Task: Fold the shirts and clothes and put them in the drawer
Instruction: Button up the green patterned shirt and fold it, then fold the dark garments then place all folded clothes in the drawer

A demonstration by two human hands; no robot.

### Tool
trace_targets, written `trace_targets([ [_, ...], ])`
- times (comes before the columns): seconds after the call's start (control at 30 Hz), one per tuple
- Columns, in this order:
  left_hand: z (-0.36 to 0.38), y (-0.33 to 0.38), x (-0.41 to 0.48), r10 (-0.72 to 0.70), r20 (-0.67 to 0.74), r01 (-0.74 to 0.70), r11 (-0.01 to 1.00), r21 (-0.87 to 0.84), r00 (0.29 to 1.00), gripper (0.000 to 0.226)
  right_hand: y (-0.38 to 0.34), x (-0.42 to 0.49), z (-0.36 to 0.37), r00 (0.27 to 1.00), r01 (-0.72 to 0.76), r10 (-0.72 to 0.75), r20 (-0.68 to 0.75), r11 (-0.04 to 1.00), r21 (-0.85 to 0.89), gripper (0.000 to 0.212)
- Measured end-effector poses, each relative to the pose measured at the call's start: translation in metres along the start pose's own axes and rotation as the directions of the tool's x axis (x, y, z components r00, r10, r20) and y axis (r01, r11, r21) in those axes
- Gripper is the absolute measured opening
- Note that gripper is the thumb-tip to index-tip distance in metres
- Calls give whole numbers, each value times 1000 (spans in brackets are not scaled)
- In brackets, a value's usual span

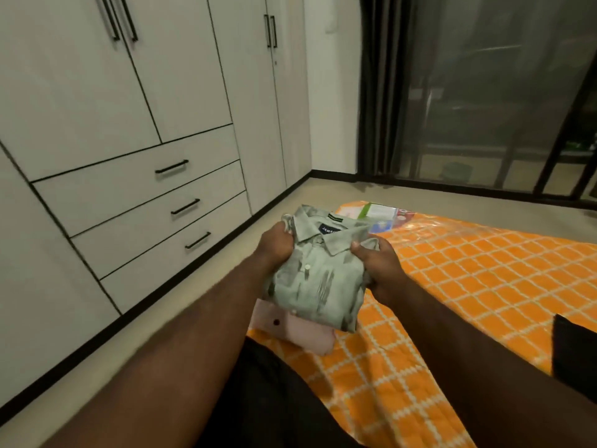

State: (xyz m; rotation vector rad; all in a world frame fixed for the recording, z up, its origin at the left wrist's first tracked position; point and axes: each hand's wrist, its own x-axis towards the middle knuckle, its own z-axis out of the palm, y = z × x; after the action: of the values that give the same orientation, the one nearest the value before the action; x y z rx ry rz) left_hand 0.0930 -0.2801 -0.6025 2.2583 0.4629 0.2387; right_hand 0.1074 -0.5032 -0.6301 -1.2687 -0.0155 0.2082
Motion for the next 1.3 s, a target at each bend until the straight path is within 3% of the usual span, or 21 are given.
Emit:
trace_targets([
  [0.07, -10, -20, 3, -47, -48, 48, 999, 17, 998, 36, 15, 13, 21, 999, -29, 28, -16, 999, -41, 35],
  [0.13, -5, -43, 6, -95, 1, 95, 991, 91, 995, 41, 32, 20, 31, 996, -80, 72, -54, 980, -180, 33],
  [0.17, 3, -59, 11, -148, 72, 139, 984, 110, 986, 49, 42, 23, 32, 991, -120, 95, -91, 936, -332, 43],
  [0.23, 18, -76, 13, -243, 280, 233, 970, 69, 929, 71, 58, 26, 30, 975, -213, 122, -185, 745, -633, 76],
  [0.27, 24, -82, 14, -264, 360, 268, 963, 42, 895, 75, 65, 28, 29, 963, -259, 121, -242, 676, -690, 89],
  [0.33, 33, -91, 24, -282, 394, 293, 956, 33, 875, 73, 71, 24, 26, 923, -357, 164, -348, 700, -618, 104],
  [0.43, 41, -99, 39, -312, 310, 291, 950, 113, 898, 100, 80, 26, 14, 878, -450, 311, -363, 795, -408, 104],
  [0.57, 42, -98, 46, -256, 351, 267, 964, 17, 901, 70, 87, 29, 11, 863, -490, 450, -230, 855, -168, 92],
  [0.67, 42, -104, 52, -243, 356, 270, 962, -28, 902, 70, 92, 35, 18, 871, -479, 451, -197, 869, -126, 89],
  [0.77, 39, -106, 59, -243, 317, 257, 966, -2, 917, 69, 94, 33, 33, 878, -464, 448, -168, 883, -69, 58],
  [0.87, 24, -90, 44, -243, 278, 244, 969, 34, 929, 73, 98, 28, 45, 876, -464, 456, -156, 886, -19, 54],
  [0.97, 21, -88, 38, -246, 288, 244, 969, 44, 926, 57, 101, 29, 45, 882, -453, 449, -142, 891, 1, 57],
  [1.07, 24, -84, 37, -272, 266, 250, 962, 112, 925, 57, 92, 24, 36, 884, -455, 443, -146, 889, -55, 56],
  [1.17, 27, -62, 27, -312, 91, 276, 918, 285, 946, 58, 80, 14, 22, 888, -449, 429, -168, 886, -112, 50],
  [1.3, 26, -14, -1, -143, -190, 213, 879, 428, 971, 39, 54, -6, -5, 911, -408, 393, -127, 905, -125, 27],
])
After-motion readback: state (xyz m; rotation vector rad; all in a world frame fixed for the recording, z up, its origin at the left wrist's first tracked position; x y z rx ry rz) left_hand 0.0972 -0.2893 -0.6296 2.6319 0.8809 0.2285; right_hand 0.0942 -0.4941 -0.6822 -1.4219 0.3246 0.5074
